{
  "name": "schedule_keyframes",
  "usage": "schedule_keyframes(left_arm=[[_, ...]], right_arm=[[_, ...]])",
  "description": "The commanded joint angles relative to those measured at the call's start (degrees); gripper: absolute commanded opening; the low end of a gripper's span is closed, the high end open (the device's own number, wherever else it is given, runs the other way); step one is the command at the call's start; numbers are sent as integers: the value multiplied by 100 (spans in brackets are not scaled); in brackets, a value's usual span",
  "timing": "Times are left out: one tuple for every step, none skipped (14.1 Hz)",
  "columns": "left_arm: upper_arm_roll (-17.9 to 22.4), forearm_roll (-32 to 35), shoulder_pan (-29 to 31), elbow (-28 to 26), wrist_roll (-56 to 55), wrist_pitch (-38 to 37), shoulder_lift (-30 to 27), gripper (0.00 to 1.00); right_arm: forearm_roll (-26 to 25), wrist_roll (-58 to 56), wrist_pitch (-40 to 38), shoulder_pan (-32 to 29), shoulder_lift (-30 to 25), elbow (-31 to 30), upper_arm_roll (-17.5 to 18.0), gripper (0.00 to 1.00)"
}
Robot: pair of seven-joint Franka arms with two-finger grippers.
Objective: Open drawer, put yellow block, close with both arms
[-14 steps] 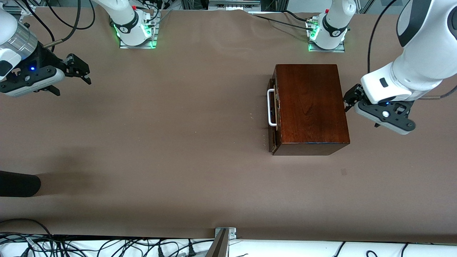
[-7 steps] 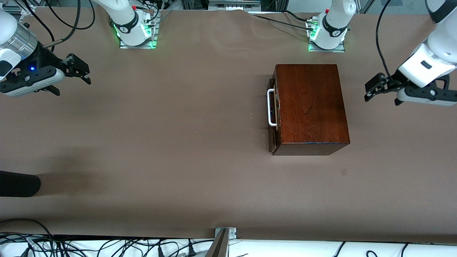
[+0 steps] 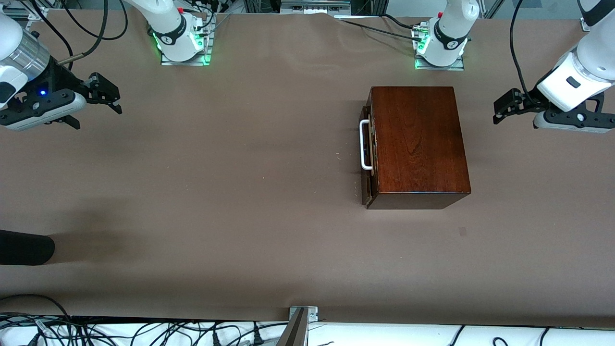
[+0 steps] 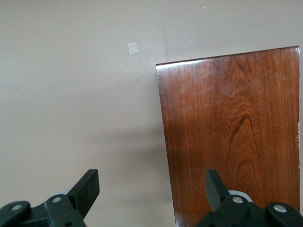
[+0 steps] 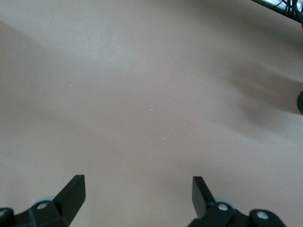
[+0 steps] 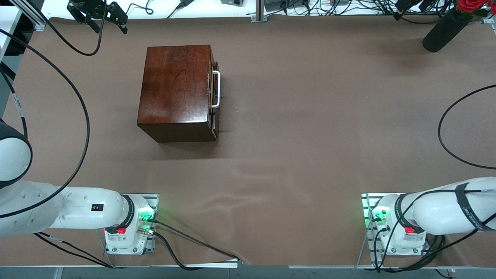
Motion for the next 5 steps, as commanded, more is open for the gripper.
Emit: schedule_keyframes(left_arm=[[142, 63, -154, 298, -3, -246, 149, 100], [142, 63, -145, 298, -3, -238, 149, 100], [142, 63, -145, 298, 5, -238, 149, 100], [142, 63, -145, 298, -3, -238, 149, 100], [142, 63, -145, 298, -3, -238, 149, 100]], right_arm=[[-115, -30, -122, -772, 43, 128, 807, 100], [-159, -30, -131, -905, 43, 120, 984, 100], [-168, -30, -140, -967, 35, 120, 1020, 100], [-168, -30, -149, -967, 26, 120, 1012, 100], [-168, -30, -149, -967, 26, 120, 1012, 100]])
